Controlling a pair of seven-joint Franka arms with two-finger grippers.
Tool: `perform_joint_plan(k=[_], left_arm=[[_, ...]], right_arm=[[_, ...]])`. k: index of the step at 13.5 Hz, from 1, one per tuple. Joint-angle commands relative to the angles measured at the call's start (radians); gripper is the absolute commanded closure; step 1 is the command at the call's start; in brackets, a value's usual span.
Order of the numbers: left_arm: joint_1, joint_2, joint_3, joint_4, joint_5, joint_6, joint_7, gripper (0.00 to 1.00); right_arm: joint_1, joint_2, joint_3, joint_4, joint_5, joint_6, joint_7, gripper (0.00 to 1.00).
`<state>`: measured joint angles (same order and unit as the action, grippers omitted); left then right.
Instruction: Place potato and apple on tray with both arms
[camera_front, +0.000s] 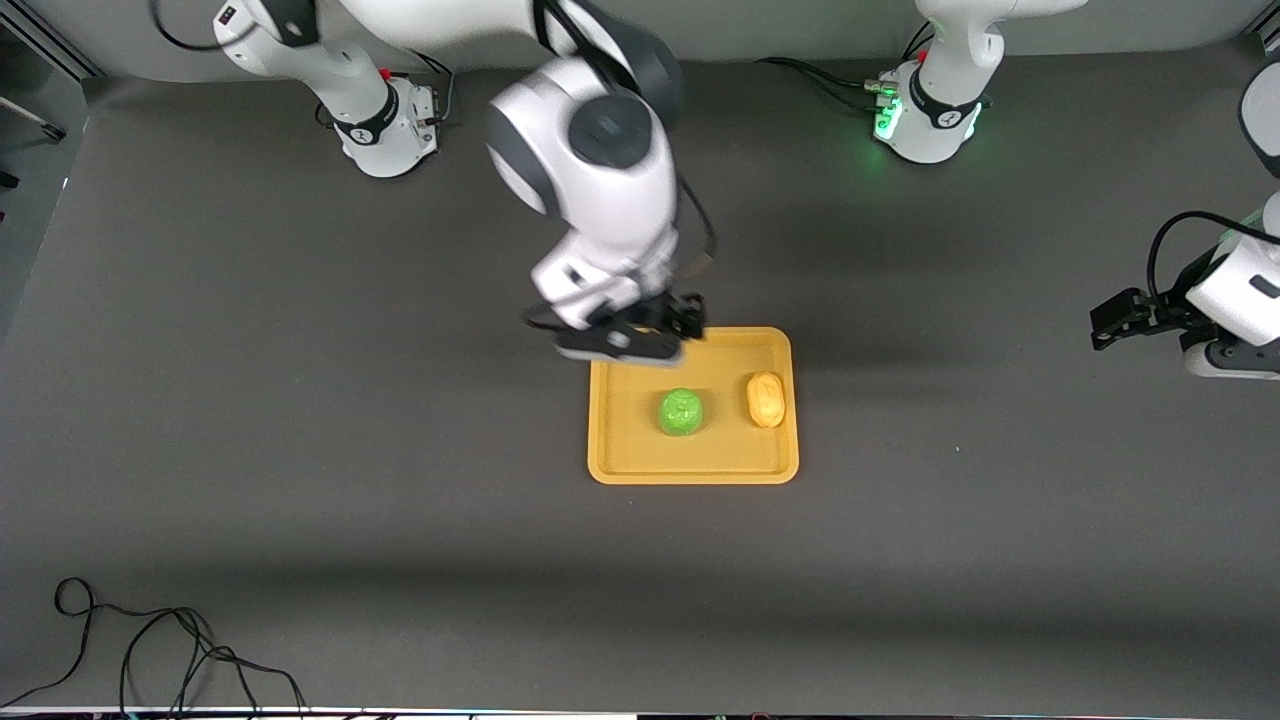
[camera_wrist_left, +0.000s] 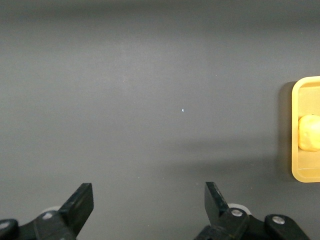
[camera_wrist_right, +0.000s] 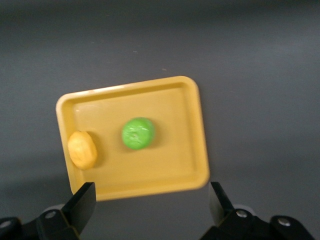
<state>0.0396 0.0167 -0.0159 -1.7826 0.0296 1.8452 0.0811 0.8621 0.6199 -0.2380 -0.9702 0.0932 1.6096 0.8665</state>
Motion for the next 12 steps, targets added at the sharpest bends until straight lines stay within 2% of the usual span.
perform_joint_plan(k=[1,3,5,7,8,10,12], left_arm=[[-0.01,0.005,0.004,-0.007,-0.011,-0.009,-0.003,0.01],[-0.007,0.0,0.005,0.034,-0.011,-0.101,-0.003,0.01],[-0.01,0.015,0.005,0.055,-0.011,-0.116,-0.004,0.01],[-0.014,0.023,0.005,0.055,-0.011,-0.11,-0.004,0.01],[-0.012,0.023,0.004,0.057,-0.011,-0.11,-0.003,0.01],[-0.007,0.022,0.005,0.057,-0.013,-0.11,0.0,0.01],[-0.01,0.025,0.005,0.052,-0.013,-0.107,0.0,0.01]], right_arm=[[-0.008,-0.167,-0.067,-0.145,0.005,-0.11,-0.082,0.0],[-0.011,-0.302,-0.116,-0.281,-0.022,-0.129,-0.199,0.0],[-0.092,-0.457,-0.095,-0.445,-0.076,-0.111,-0.291,0.0],[-0.254,-0.557,-0.016,-0.537,-0.116,-0.099,-0.416,0.0],[-0.372,-0.581,0.055,-0.561,-0.119,-0.1,-0.47,0.0],[-0.59,-0.608,0.184,-0.587,-0.119,-0.1,-0.552,0.0],[-0.749,-0.617,0.253,-0.588,-0.119,-0.099,-0.654,0.0]])
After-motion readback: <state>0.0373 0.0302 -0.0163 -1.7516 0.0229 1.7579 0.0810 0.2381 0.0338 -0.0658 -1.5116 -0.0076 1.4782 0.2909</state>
